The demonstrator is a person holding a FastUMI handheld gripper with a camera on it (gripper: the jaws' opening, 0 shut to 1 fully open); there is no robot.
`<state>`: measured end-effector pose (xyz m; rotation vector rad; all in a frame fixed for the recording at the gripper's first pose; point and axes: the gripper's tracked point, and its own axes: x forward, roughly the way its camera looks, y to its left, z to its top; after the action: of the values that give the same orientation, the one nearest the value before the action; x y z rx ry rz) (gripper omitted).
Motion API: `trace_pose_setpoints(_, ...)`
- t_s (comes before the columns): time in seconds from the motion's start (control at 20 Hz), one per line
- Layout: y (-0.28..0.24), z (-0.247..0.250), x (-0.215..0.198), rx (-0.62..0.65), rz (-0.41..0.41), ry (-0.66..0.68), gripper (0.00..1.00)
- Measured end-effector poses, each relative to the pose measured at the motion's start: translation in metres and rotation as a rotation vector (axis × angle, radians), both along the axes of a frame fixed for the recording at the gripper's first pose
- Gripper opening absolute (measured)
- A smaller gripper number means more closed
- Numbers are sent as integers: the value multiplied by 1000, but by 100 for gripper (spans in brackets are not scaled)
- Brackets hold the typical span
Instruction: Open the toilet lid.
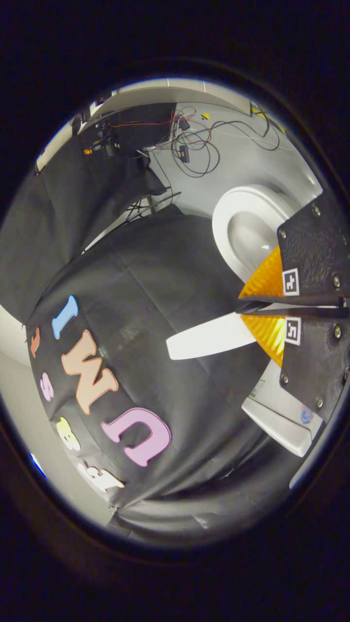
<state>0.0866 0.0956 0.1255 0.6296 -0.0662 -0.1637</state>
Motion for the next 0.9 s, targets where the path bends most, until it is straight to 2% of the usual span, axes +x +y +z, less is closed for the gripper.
trace_pose_setpoints(0.45, 38, 12, -7, -51, 23, -31, 2)
trace_pose_setpoints(0.9, 83, 19, -10, -270, 41, -25, 2)
